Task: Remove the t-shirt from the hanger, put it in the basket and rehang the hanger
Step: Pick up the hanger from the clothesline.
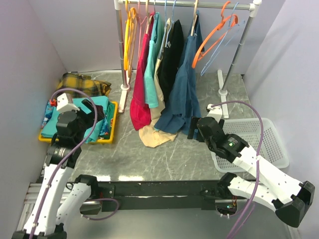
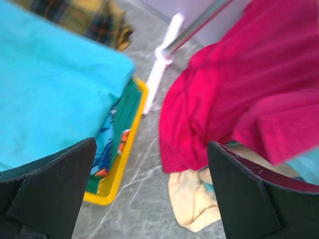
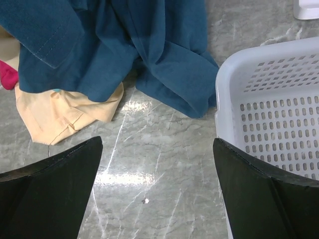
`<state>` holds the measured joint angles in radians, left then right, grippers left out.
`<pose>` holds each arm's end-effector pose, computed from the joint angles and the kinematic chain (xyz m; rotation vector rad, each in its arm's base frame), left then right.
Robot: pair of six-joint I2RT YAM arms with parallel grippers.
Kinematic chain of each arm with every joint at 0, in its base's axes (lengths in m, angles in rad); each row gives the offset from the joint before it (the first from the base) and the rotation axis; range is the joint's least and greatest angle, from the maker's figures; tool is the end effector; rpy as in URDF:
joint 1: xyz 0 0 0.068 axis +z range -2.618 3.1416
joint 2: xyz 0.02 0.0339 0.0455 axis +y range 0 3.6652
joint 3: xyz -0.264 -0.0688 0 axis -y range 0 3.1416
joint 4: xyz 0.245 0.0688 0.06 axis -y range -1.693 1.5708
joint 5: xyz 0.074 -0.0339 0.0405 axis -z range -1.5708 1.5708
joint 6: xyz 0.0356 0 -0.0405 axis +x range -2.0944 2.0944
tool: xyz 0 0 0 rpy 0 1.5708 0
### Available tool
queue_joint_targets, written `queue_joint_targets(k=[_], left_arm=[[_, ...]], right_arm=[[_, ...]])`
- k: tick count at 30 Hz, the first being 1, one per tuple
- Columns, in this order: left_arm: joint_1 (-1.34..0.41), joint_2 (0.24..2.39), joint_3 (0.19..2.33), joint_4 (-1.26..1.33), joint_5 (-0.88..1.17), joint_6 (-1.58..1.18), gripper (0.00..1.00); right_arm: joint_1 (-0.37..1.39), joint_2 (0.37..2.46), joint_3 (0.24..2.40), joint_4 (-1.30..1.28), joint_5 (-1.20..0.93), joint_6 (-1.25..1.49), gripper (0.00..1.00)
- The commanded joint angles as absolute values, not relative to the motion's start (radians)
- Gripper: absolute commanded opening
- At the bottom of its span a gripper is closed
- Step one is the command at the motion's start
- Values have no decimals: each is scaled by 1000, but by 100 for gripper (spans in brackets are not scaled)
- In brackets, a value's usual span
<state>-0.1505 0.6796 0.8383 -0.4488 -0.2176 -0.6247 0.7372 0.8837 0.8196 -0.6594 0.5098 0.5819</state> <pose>0.1508 -0.0151 0.3463 -0.5844 1.7735 -0.3359 0.1447 0.1079 0.2922 0.0861 2.1893 0.1532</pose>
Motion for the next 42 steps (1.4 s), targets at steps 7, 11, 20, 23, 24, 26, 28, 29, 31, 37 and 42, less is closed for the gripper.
queue_joint_targets(k=[7, 11, 20, 23, 24, 26, 28, 29, 31, 37, 42], left_arm=[[-155, 649, 946, -365, 94, -462, 99], [-155, 680, 979, -341, 78, -462, 99], [-155, 687, 1015, -298, 29, -466, 99], [-155, 687, 1028, -296, 15, -440, 99], [-155, 693, 1038, -296, 15, -430, 99], [-155, 719, 1075, -295, 6, -426, 99], [-155, 761, 1119, -291, 3, -420, 99], [-155, 778, 1140, -294, 6, -420, 99], [-155, 833, 1204, -305, 26, -419, 99], [-155, 975, 1334, -227, 146, -417, 99], [-155, 1078, 1408, -98, 227, -440, 99]], right_arm=[[739, 870, 871, -660, 595, 581, 100], [732, 838, 864, -637, 578, 578, 100], [727, 831, 856, -643, 520, 565, 100], [727, 825, 853, -641, 509, 571, 100], [727, 822, 854, -641, 505, 574, 100], [726, 821, 859, -640, 499, 581, 100], [727, 824, 862, -637, 486, 583, 100], [727, 828, 877, -643, 476, 586, 99], [726, 841, 897, -672, 474, 600, 98], [726, 844, 937, -716, 448, 598, 97], [726, 802, 904, -667, 365, 597, 97]])
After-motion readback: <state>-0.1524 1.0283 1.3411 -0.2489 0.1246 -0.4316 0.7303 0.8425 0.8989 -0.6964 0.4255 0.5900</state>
